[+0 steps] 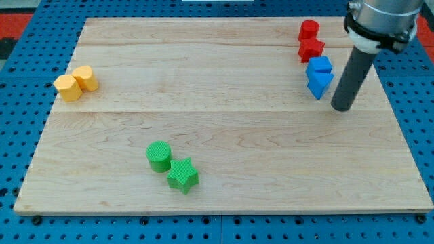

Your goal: Move your arm away from the blue triangle

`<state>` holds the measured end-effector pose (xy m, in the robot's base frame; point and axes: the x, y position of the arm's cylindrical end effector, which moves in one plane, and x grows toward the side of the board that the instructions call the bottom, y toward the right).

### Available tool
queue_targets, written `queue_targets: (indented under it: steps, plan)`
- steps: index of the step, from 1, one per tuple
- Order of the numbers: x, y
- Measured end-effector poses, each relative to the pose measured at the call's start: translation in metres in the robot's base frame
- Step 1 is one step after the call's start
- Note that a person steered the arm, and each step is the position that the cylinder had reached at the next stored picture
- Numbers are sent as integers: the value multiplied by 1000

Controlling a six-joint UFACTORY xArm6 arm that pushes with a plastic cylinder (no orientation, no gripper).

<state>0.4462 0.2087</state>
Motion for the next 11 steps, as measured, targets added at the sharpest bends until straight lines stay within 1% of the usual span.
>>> queue_targets:
  steps: [1,2,3,4,5,6,7,8,10,11]
  plan:
    - [-38,38]
    - [-54,41]
    - [-32,30]
    - [-21,4]
    - [-21,-26]
    - [-16,-39]
    - [6,-84]
    - [0,-176]
    - [5,-436]
    - [-26,-513]
